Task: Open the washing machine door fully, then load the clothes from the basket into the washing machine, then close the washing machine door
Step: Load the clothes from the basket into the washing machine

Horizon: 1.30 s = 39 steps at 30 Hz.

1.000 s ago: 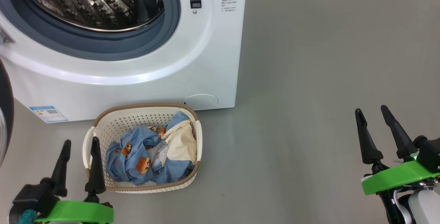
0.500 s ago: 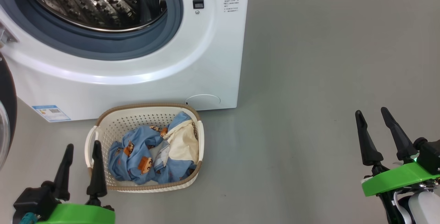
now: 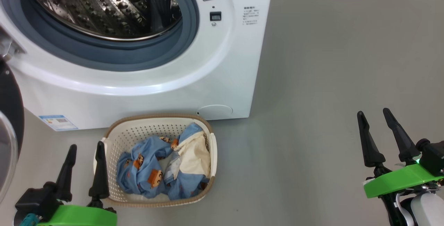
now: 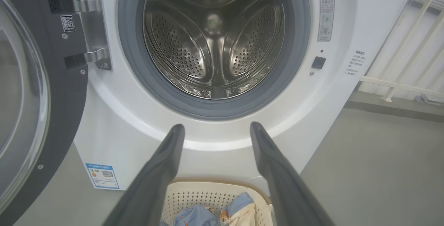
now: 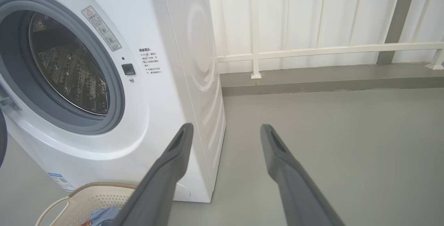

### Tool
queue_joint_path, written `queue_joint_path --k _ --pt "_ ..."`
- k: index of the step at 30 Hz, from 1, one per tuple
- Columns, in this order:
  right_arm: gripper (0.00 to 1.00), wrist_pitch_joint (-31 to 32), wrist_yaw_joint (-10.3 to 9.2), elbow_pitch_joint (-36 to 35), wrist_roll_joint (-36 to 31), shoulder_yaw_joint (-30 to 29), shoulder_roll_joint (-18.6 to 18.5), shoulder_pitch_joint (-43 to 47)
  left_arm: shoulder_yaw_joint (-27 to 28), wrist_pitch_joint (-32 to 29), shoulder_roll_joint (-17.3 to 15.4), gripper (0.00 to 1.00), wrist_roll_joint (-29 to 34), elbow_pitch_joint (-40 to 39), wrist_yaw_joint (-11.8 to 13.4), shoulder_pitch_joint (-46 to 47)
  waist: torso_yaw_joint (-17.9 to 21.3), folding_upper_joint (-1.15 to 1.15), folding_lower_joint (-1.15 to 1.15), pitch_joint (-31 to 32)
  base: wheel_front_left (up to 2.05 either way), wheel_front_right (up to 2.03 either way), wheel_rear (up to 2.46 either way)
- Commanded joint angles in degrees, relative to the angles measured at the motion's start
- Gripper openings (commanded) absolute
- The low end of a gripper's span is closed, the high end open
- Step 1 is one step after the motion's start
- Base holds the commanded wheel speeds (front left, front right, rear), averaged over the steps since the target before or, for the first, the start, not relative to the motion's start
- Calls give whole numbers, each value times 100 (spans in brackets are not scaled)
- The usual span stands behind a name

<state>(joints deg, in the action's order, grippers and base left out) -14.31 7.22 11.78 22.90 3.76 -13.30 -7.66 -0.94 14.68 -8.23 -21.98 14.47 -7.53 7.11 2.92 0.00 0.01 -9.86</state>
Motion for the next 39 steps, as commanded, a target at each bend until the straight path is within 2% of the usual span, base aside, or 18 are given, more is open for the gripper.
queue_joint_path --k 1,17,25,34,39 --pt "100 -69 26 -144 -59 102 -94 -22 158 32 -119 100 58 -165 4 108 -1 0 0 -21 82 -82 0" --pt "100 -69 26 -150 -56 87 -62 -78 230 32 -43 100 276 25 4 214 23 0 0 -138 18 -18 0" --pt "100 -69 26 -184 -62 109 -6 -175 231 32 104 100 273 319 4 308 2 0 0 -342 0 0 0" --pt "100 -69 26 -311 -44 129 61 -503 -339 32 87 100 -332 1239 4 837 51 0 0 -937 0 0 0" --pt "100 -69 26 -372 -45 141 110 -721 -701 32 -2 100 -451 1760 4 1214 132 0 0 -1311 0 0 0"
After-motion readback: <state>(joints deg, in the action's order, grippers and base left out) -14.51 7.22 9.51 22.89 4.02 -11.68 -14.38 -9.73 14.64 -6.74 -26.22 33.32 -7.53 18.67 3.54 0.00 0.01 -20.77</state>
